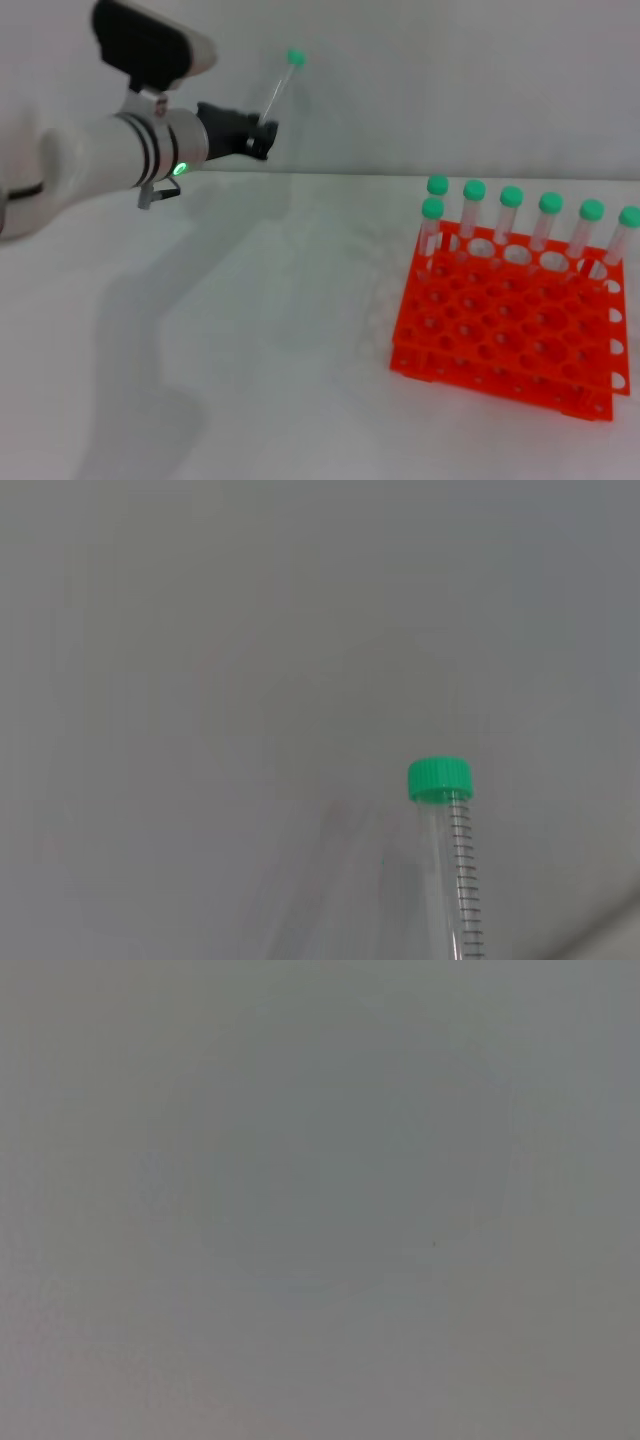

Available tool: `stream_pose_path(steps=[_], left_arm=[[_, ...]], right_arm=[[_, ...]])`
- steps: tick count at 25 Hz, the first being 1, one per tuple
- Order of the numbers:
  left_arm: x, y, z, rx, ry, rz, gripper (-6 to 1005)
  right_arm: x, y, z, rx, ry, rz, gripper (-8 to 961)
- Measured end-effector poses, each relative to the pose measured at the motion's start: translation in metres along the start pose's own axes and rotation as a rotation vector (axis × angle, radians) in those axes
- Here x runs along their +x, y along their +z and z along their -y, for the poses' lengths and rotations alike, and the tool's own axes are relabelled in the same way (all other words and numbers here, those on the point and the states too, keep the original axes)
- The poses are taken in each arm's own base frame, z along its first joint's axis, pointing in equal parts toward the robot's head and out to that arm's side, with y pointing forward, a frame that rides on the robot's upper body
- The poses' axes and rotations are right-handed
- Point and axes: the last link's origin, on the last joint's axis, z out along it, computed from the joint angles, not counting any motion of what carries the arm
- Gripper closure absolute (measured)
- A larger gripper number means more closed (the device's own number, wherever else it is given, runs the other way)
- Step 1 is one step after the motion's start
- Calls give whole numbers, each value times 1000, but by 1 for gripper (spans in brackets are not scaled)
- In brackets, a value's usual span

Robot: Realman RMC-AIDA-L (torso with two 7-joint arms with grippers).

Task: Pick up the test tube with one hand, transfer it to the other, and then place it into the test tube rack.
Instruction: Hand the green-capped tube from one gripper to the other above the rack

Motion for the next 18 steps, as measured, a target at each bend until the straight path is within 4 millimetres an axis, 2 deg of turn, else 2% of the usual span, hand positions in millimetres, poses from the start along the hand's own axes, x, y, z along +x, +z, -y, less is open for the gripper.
stream_pose_path(steps=[4,7,9,13,18], left_arm=[[-11,-25,-1,-42,-84,-334,807],[-32,-56,-3,-4,-132,-568,807],[-46,-70,-8,23,-148,-651,807],[-67,-86,-29,-12,-212,-727,807],[-69,-84,-66,-128,-236,-737,807]], right_arm=[[-1,1,-2,-51,64,-12,112],[-4,3,-6,-132,119,-25,112],[-9,4,-15,-231,146,-38,112],[-21,6,-38,-456,205,-83,112],[-34,-5,-70,-788,264,-193,113]])
